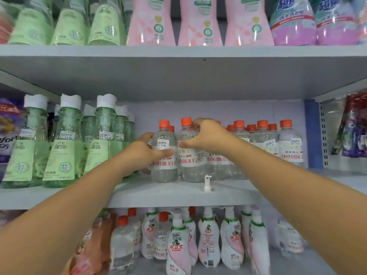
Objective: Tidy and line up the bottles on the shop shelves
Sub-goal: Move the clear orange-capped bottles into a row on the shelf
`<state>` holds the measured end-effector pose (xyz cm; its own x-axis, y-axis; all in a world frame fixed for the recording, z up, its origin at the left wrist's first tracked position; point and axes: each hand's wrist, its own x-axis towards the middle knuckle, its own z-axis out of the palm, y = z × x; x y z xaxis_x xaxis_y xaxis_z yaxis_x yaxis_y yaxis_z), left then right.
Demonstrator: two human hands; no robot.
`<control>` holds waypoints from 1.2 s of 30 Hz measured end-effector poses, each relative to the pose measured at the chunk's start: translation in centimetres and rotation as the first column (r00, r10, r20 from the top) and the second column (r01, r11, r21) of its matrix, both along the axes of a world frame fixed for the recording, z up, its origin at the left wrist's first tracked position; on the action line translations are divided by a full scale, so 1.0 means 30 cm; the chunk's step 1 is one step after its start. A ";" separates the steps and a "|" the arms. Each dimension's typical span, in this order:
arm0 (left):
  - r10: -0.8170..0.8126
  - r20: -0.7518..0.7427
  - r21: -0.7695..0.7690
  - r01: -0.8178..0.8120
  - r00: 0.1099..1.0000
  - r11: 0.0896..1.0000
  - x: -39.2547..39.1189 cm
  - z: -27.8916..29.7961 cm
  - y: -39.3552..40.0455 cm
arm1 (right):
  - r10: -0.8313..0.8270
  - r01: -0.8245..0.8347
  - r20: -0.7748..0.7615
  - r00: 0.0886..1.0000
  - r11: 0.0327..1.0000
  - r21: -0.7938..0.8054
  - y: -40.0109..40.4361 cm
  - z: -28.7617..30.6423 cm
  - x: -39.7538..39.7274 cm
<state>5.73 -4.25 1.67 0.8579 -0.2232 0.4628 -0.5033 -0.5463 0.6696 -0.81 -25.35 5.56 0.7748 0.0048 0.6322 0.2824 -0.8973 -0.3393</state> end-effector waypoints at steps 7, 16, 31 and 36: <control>-0.071 -0.063 0.048 0.074 0.995 0.996 0.053 0.025 -0.045 | -0.238 0.273 0.135 0.962 0.871 -0.407 -0.030 0.048 0.034; -0.204 -0.152 -0.069 0.195 0.967 0.978 0.081 -0.027 0.007 | -0.270 0.227 -0.017 0.963 0.840 -0.493 -0.047 0.108 0.064; -0.094 -0.044 -0.100 0.089 0.995 0.991 0.062 -0.046 -0.024 | -0.154 0.108 -0.131 0.979 0.946 -0.304 -0.045 0.170 0.067; -0.083 -0.031 -0.059 0.081 0.996 0.995 0.068 -0.050 -0.016 | -0.177 0.112 -0.162 0.971 0.931 -0.348 -0.036 0.174 0.054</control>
